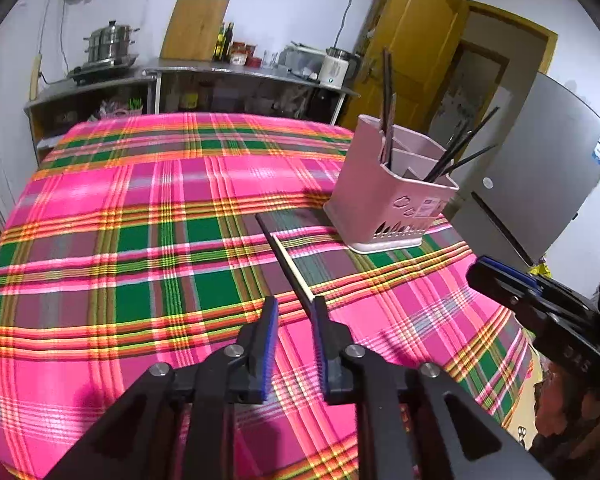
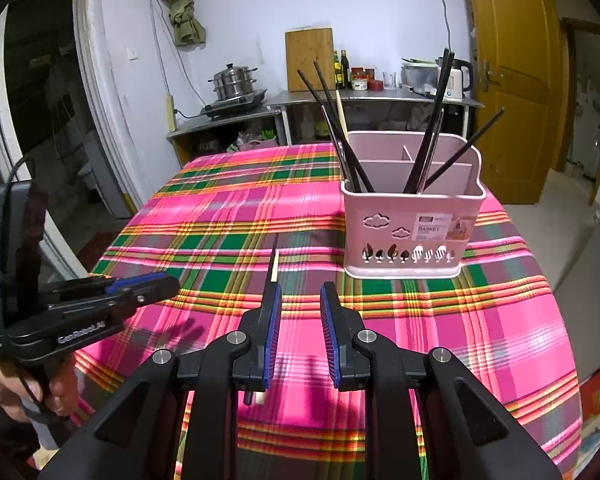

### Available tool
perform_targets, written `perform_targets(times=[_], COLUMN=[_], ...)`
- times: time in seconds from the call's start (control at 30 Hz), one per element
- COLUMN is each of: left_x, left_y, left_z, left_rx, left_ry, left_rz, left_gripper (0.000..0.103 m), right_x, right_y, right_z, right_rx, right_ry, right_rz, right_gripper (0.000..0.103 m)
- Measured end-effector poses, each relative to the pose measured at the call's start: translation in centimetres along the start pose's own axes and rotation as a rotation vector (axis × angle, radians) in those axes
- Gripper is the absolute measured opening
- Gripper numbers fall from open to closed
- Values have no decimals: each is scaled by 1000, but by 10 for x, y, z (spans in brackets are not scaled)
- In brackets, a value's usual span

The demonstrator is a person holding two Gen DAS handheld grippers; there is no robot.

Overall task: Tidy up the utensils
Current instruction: 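Move both open tools back toward the last wooden and black chopsticks, then grasp the black chopstick with the left tool while the right tool grasps the wooden chopstick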

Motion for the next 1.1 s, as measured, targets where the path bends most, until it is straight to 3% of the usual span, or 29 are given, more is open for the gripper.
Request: perform_targets(times=[0.53,1.1], left_x=[-98,-119], left_y=[3,-1], left_z=[-14,-10], left_rx=[52,-23], left_ry=[99,133], left_rz=[-22,-118], left_gripper=[22,18], right_x=[-27,-35], right_y=[-16,-21], right_z=[8,11], right_rx=[-28,-48], right_ry=[50,66], right_rz=[-1,-2], right_gripper=[21,21])
Point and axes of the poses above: each gripper's, at about its wrist camera, not at the fingertips, and x roughly against the way its jaws point, y to its left, z to its underside, the point moved 3 cm from there along -x, roughly the way its jaws point, and after that the axes turned 3 degrees about -y, right-handed, at the moved point
